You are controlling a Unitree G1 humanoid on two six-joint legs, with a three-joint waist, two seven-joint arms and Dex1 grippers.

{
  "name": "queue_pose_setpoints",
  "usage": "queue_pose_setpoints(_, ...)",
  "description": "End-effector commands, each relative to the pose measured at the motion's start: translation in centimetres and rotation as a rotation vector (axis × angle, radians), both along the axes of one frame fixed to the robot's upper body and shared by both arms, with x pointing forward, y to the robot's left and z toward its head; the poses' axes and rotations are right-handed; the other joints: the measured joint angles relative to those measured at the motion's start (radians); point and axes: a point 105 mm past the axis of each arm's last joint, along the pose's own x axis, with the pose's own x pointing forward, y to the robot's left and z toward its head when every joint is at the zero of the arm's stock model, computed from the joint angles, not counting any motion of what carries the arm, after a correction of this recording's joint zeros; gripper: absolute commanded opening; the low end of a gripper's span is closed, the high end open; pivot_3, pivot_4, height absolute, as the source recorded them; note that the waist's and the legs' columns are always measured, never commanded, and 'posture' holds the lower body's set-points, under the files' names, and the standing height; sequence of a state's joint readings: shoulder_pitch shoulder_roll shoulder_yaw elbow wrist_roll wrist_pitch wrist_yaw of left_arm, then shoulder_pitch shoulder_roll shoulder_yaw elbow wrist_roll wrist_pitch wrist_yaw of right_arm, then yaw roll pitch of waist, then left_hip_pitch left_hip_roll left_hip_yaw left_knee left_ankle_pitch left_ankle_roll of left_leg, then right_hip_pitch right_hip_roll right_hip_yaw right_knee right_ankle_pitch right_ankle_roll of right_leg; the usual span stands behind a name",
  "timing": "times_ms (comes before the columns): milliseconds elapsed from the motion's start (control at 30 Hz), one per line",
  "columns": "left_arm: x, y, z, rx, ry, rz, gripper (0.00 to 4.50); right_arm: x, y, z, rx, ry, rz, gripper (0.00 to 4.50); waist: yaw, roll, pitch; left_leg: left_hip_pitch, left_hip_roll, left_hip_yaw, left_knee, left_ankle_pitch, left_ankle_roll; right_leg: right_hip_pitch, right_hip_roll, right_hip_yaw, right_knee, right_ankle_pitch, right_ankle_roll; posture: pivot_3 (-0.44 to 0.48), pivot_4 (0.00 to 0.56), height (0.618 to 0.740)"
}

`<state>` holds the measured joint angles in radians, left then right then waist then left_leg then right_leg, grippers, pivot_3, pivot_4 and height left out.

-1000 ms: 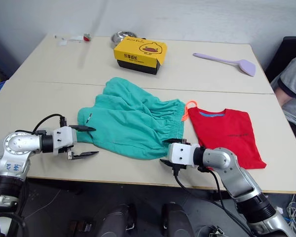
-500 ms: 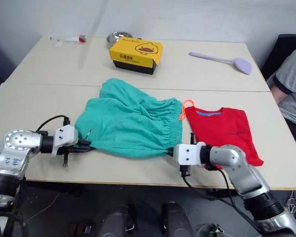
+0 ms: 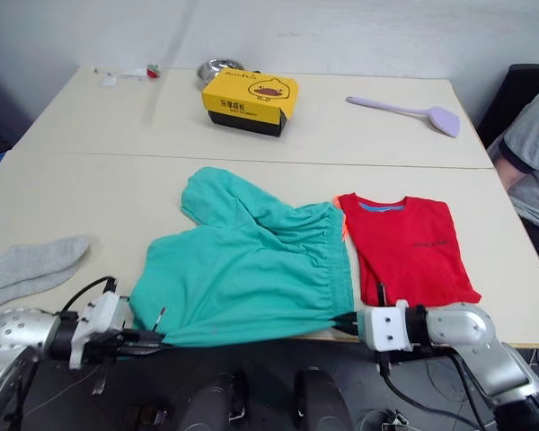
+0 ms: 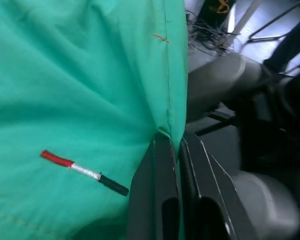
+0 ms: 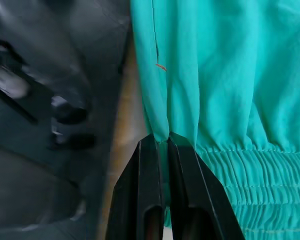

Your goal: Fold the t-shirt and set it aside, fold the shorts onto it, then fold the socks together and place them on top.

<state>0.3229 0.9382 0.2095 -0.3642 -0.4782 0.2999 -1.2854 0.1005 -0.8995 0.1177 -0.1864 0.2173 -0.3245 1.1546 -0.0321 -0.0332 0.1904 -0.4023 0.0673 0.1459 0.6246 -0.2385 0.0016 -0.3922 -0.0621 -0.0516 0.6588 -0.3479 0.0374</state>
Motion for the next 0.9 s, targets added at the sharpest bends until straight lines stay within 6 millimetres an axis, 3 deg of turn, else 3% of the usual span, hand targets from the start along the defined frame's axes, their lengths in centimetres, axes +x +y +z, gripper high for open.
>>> queue_pose_setpoints(33,-1.5,0.9,0.5,0.036,0.120,0.003,0.02,-0.8,-0.7,1.0,0.010,0.071,0.029,0.00,0.001,0.000,0.000,0.000,0.000,0.000,0.000,0.000,0.000,0.000,0.000,0.000,0.000,0.000,0.000,0.000,0.150,0.740)
queue_pose_setpoints(100,-0.9,0.8,1.1,0.008,0.150,0.030,0.02,-0.7,-0.2,1.8,0.034,0.131,0.042,0.00,0.002,0.002,0.001,0.000,0.000,0.000,0.000,0.000,0.000,0.000,0.000,0.000,-0.001,-0.003,-0.005,0.000,0.150,0.740)
queue_pose_setpoints(167,1.0,0.5,2.6,-0.053,0.111,0.077,0.02,-0.1,0.3,3.1,0.041,0.189,0.050,0.00,0.004,0.003,0.002,0.000,0.000,0.000,0.001,0.000,0.001,0.000,0.000,0.001,-0.001,-0.005,-0.011,0.000,0.150,0.740)
queue_pose_setpoints(233,4.7,0.9,5.4,-0.116,-0.011,0.136,0.02,1.9,0.9,5.6,0.002,0.169,0.073,0.00,0.005,0.005,0.003,-0.001,0.000,-0.001,0.001,0.002,0.002,0.000,-0.001,0.001,-0.002,-0.004,-0.015,0.000,0.150,0.740)
queue_pose_setpoints(267,7.1,1.3,7.4,-0.146,-0.109,0.182,0.02,4.0,1.6,8.2,0.046,0.111,0.062,0.00,0.004,0.006,0.005,0.000,0.000,-0.001,0.001,0.002,0.002,0.000,-0.001,0.001,-0.003,-0.003,-0.016,0.000,0.150,0.740)
queue_pose_setpoints(333,10.2,1.9,10.2,-0.186,-0.236,0.238,0.02,6.7,2.9,12.0,0.126,0.023,0.043,0.00,0.001,0.007,0.005,-0.002,0.000,-0.001,0.002,0.003,0.002,-0.001,0.000,0.000,-0.004,0.001,-0.018,0.000,0.150,0.740)
queue_pose_setpoints(400,14.6,3.1,13.5,-0.190,-0.436,0.342,0.02,11.1,3.8,17.1,0.173,-0.232,0.005,0.00,-0.004,0.006,0.005,-0.002,0.000,-0.001,0.000,0.007,0.002,-0.002,0.001,0.001,-0.004,0.002,-0.017,0.000,0.150,0.740)
queue_pose_setpoints(433,18.1,4.5,17.4,-0.174,-0.688,0.476,0.02,14.7,4.0,21.6,0.200,-0.497,-0.109,0.00,-0.005,0.006,0.006,0.000,-0.001,0.000,-0.001,0.007,0.001,-0.001,0.001,0.001,-0.004,0.006,-0.011,0.000,0.150,0.740)
queue_pose_setpoints(467,20.4,5.8,21.5,-0.163,-0.929,0.612,0.02,17.2,4.1,25.9,0.243,-0.719,-0.223,0.00,-0.004,0.006,0.008,-0.003,-0.001,0.000,-0.001,0.007,0.002,-0.004,0.002,0.001,-0.003,0.011,-0.002,0.000,0.150,0.740)
queue_pose_setpoints(500,21.5,6.8,25.7,-0.209,-1.117,0.738,0.02,18.4,4.0,30.0,0.311,-0.904,-0.318,0.00,-0.003,0.005,0.011,-0.006,-0.002,0.001,0.001,0.012,0.004,-0.009,0.003,0.000,0.001,0.012,0.000,0.000,0.150,0.740)
queue_pose_setpoints(533,21.6,7.4,29.2,-0.274,-1.250,0.819,0.02,18.8,4.0,33.2,0.357,-1.050,-0.377,0.00,-0.002,0.003,0.012,-0.017,-0.002,0.003,0.003,0.017,-0.002,-0.022,0.004,0.002,0.005,0.012,0.001,0.000,0.150,0.740)
queue_pose_setpoints(600,20.6,7.9,34.1,-0.392,-1.410,0.881,0.02,18.1,3.9,37.2,0.435,-1.236,-0.421,0.00,-0.001,-0.002,0.011,-0.039,-0.001,0.004,0.006,0.023,-0.004,-0.043,0.003,0.003,0.012,0.014,0.002,0.000,0.150,0.740)
queue_pose_setpoints(633,19.8,8.0,35.9,-0.436,-1.471,0.884,0.02,17.5,3.8,38.8,0.479,-1.309,-0.428,0.00,-0.001,-0.003,0.011,-0.044,-0.001,0.007,0.005,0.022,-0.006,-0.053,0.002,0.000,0.016,0.013,0.002,0.000,0.150,0.740)
queue_pose_setpoints(700,18.2,7.9,38.7,-0.485,-1.591,0.864,0.02,16.3,3.4,41.1,0.540,-1.436,-0.445,0.00,-0.002,-0.003,0.011,-0.042,-0.001,0.010,0.005,0.014,-0.006,-0.054,-0.001,-0.010,0.021,0.013,0.002,0.000,0.150,0.740)
queue_pose_setpoints(800,16.7,6.9,39.8,-0.510,-1.663,0.753,0.02,15.7,3.0,41.3,0.571,-1.493,-0.432,0.00,-0.008,-0.003,0.011,-0.041,-0.001,0.018,0.005,0.004,0.001,-0.055,-0.007,-0.024,0.021,0.012,0.004,0.000,0.150,0.740)
queue_pose_setpoints(900,16.9,5.7,37.2,-0.453,-1.616,0.579,0.02,17.0,2.4,38.2,0.516,-1.416,-0.406,0.00,-0.020,-0.003,0.011,-0.040,-0.004,0.027,0.005,-0.002,0.006,-0.055,-0.016,-0.043,0.017,0.009,0.009,0.000,0.150,0.740)
